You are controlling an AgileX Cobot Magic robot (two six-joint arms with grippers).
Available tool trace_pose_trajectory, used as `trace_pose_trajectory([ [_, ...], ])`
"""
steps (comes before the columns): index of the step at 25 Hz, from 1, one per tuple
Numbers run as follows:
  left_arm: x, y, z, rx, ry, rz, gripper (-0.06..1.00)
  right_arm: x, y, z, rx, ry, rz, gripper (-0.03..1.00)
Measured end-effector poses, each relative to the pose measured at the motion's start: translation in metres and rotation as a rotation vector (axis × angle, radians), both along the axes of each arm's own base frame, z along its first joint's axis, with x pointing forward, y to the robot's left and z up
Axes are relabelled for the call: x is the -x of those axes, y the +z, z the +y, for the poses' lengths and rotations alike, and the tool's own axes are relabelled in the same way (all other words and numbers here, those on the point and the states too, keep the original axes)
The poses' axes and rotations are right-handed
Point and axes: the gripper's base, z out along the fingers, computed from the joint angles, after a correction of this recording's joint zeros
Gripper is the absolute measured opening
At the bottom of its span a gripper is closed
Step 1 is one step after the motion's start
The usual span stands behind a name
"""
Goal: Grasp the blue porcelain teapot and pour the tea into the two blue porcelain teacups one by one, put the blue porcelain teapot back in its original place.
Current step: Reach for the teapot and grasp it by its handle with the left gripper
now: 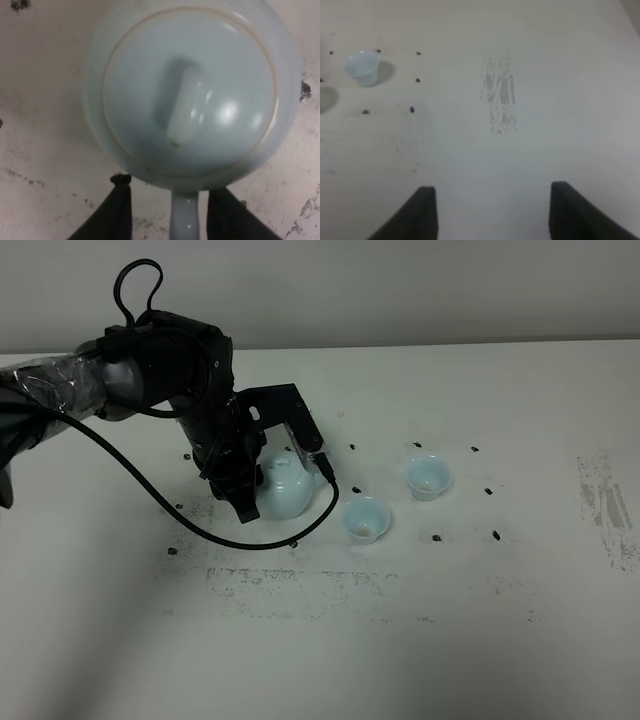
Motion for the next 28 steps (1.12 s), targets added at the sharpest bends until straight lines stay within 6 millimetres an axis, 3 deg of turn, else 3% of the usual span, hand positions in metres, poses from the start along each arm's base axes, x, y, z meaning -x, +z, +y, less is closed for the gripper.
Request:
trace_pose_trajectory([
  [12,0.0017,-0.0079,-0.0055,-0.007,-0.013,0.014,0.27,0.0000,0.0000,0.0000,0.000,0.000,0.000,0.47],
  [28,0.0006,-0.0060,-0.0053,-0.011,0.001,0.010,0.27,0.0000,0.0000,0.0000,0.000,0.000,0.000,0.47],
])
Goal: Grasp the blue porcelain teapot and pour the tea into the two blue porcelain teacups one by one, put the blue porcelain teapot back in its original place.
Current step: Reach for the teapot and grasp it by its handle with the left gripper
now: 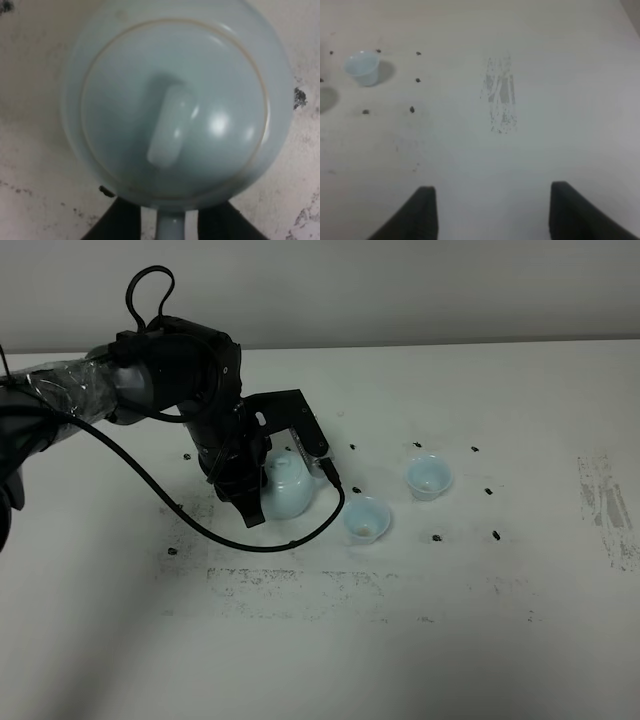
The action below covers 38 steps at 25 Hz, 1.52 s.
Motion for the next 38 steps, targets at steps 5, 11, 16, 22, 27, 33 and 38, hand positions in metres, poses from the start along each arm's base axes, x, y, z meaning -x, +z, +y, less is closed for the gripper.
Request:
trace_pose_trajectory([
  [5,-0.0009,0.0014,-0.0004,0.002,0.000,-0.005,0.27,0.0000,0.0000,0.0000,0.000,0.000,0.000,0.47],
  [11,-0.0007,0.0013,-0.0004,0.002,0.000,-0.003,0.24,0.0000,0.0000,0.0000,0.000,0.000,0.000,0.47],
  [16,-0.0007,0.0013,-0.0003,0.001,0.000,-0.002,0.12,0.0000,0.0000,0.0000,0.000,0.000,0.000,0.47],
  [22,-0.0005,0.0013,-0.0002,0.000,0.000,0.000,0.06,0.0000,0.0000,0.0000,0.000,0.000,0.000,0.47],
  [27,-0.0001,0.0014,-0.0008,0.007,0.008,0.005,0.06,0.0000,0.0000,0.0000,0.000,0.000,0.000,0.47],
  [33,0.0013,0.0014,-0.0033,0.037,0.025,0.022,0.06,0.0000,0.0000,0.0000,0.000,0.000,0.000,0.47],
  [38,0.0006,0.0034,-0.0050,0.059,0.033,0.010,0.06,0.0000,0.0000,0.0000,0.000,0.000,0.000,0.47],
])
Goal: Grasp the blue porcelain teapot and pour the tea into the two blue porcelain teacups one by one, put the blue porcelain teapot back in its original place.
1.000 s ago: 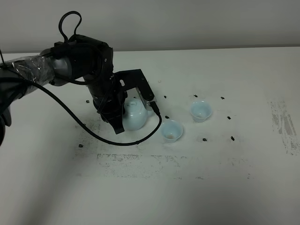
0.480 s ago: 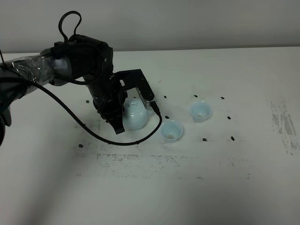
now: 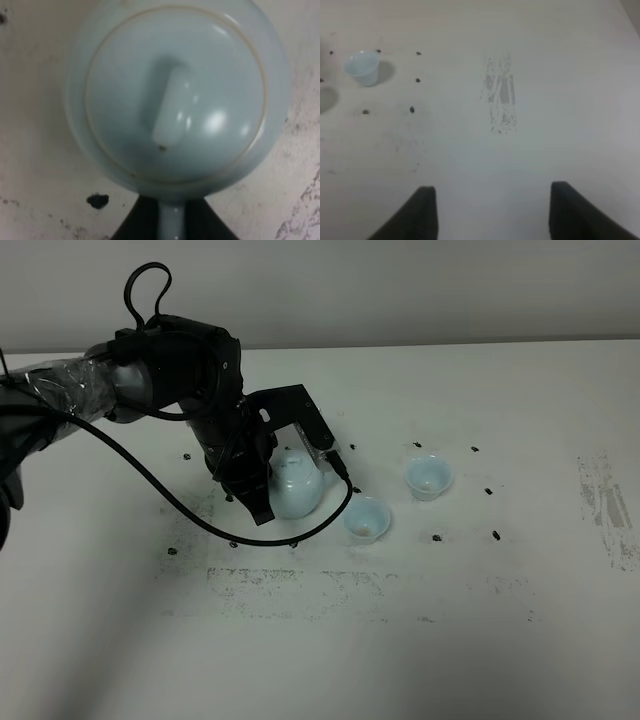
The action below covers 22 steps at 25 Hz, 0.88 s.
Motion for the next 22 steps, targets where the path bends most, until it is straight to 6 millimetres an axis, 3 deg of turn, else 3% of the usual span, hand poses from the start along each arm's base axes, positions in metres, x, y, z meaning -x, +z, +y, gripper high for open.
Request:
trace_pose_trajectory([
  [15,-0.003,0.023,-0.002,0.060,0.007,-0.102,0.04,0.000,0.000,0.000,0.000,0.000,0.000,0.47],
  [22,-0.006,0.025,-0.006,0.098,0.002,-0.138,0.04,0.000,0.000,0.000,0.000,0.000,0.000,0.47],
])
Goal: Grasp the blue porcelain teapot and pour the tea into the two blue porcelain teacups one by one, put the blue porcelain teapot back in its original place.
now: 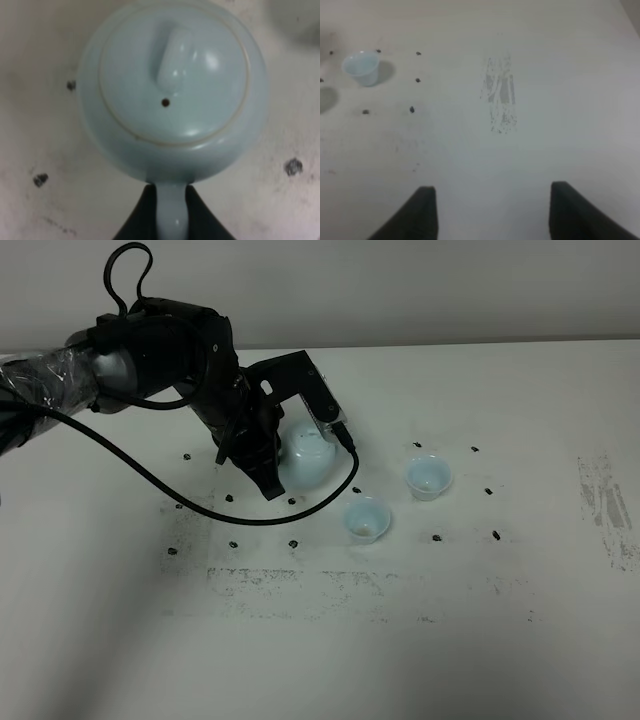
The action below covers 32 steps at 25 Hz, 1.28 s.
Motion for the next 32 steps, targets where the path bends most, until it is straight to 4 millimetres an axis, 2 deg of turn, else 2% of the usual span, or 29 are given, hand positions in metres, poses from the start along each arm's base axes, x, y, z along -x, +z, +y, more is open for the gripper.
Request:
trace_pose_trajectory([
  [8,-0.004,0.002,-0.003,0.018,-0.060,-0.064,0.04,0.000,0.000,0.000,0.000,0.000,0.000,0.47],
  [18,-0.009,0.006,-0.011,0.016,-0.350,-0.202,0.04,0.000,0.000,0.000,0.000,0.000,0.000,0.47],
  [32,-0.019,0.014,-0.018,0.034,-0.466,-0.394,0.04,0.000,0.000,0.000,0.000,0.000,0.000,0.47],
])
